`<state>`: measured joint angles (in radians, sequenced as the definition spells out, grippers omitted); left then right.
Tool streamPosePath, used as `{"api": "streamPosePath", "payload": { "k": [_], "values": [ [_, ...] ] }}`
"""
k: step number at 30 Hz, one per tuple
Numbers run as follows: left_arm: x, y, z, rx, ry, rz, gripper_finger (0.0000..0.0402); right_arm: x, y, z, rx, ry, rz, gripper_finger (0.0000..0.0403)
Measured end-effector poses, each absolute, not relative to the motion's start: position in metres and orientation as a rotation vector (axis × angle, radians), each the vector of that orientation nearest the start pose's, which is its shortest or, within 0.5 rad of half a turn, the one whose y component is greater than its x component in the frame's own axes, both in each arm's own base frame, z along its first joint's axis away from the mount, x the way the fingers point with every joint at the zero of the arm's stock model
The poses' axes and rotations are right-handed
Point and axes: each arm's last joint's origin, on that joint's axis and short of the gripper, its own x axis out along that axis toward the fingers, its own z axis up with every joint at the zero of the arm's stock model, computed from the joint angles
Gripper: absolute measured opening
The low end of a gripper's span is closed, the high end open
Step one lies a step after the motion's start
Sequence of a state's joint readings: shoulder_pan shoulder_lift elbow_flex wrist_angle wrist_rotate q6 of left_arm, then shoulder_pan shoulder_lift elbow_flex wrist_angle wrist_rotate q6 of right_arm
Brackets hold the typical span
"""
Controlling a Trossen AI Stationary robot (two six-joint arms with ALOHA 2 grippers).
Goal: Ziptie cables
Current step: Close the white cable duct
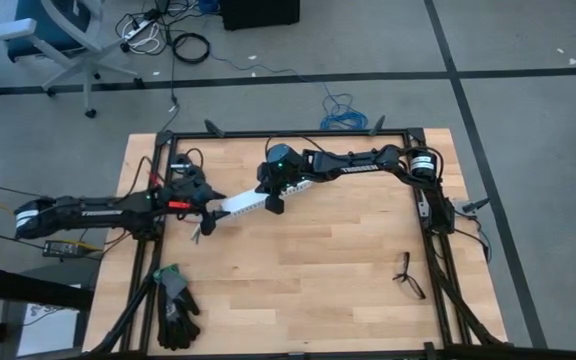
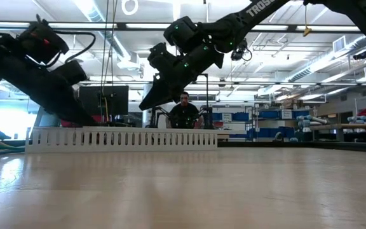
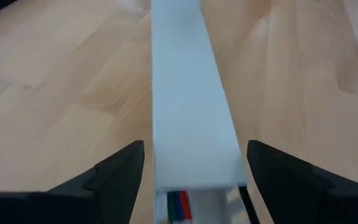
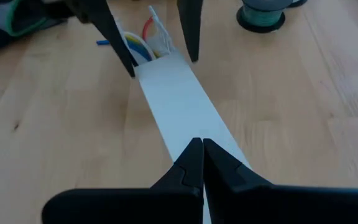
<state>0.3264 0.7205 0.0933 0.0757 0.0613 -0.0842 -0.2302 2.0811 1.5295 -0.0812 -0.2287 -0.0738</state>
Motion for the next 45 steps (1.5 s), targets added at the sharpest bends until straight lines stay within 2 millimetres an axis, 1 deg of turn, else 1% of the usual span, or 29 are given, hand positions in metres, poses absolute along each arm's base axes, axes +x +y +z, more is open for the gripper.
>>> {"api": "streamPosePath", "payload": {
  "k": [5, 10, 12, 15, 22, 24, 28, 32, 36, 39, 42, 45],
  "values": [
    [0.121, 0.039, 0.135, -0.238, 0.531, 0.312, 0.0296, 0.455, -0.1, 0.2, 0.073, 0.618, 0.022, 0.0],
    [0.115, 0.037, 0.141, -0.236, 0.485, 0.311, 0.0296, 0.455, -0.1, 0.199, 0.074, 0.623, 0.022, 0.0],
    [0.111, 0.037, 0.144, -0.243, 0.506, 0.322, 0.0296, 0.454, -0.1, 0.198, 0.077, 0.637, 0.023, 0.0],
    [0.104, 0.036, 0.146, -0.271, 0.558, 0.389, 0.0296, 0.453, -0.099, 0.196, 0.082, 0.664, 0.025, 0.0],
    [0.101, 0.035, 0.148, -0.315, 0.519, 0.412, 0.0284, 0.449, -0.096, 0.189, 0.073, 0.662, 0.031, 0.0],
    [0.101, 0.035, 0.148, -0.315, 0.521, 0.412, 0.028, 0.446, -0.095, 0.189, 0.063, 0.652, 0.018, 0.0],
    [0.102, 0.035, 0.149, -0.314, 0.512, 0.411, 0.0278, 0.434, -0.088, 0.195, 0.029, 0.623, -0.01, 0.0],
    [0.104, 0.036, 0.154, -0.305, 0.456, 0.406, 0.0278, 0.411, -0.083, 0.2, 0.034, 0.561, -0.02, 0.0],
    [0.105, 0.036, 0.154, -0.308, 0.449, 0.405, 0.0276, 0.383, -0.078, 0.188, 0.079, 0.554, -0.065, 0.0],
    [0.103, 0.035, 0.15, -0.353, 0.491, 0.413, 0.0263, 0.366, -0.075, 0.177, 0.113, 0.54, -0.088, 0.0],
    [0.1, 0.034, 0.145, -0.378, 0.545, 0.424, 0.0236, 0.355, -0.072, 0.168, 0.144, 0.524, -0.096, 0.0],
    [0.099, 0.034, 0.145, -0.408, 0.547, 0.434, 0.0206, 0.351, -0.071, 0.163, 0.162, 0.518, -0.1, 0.0]
  ]
}}
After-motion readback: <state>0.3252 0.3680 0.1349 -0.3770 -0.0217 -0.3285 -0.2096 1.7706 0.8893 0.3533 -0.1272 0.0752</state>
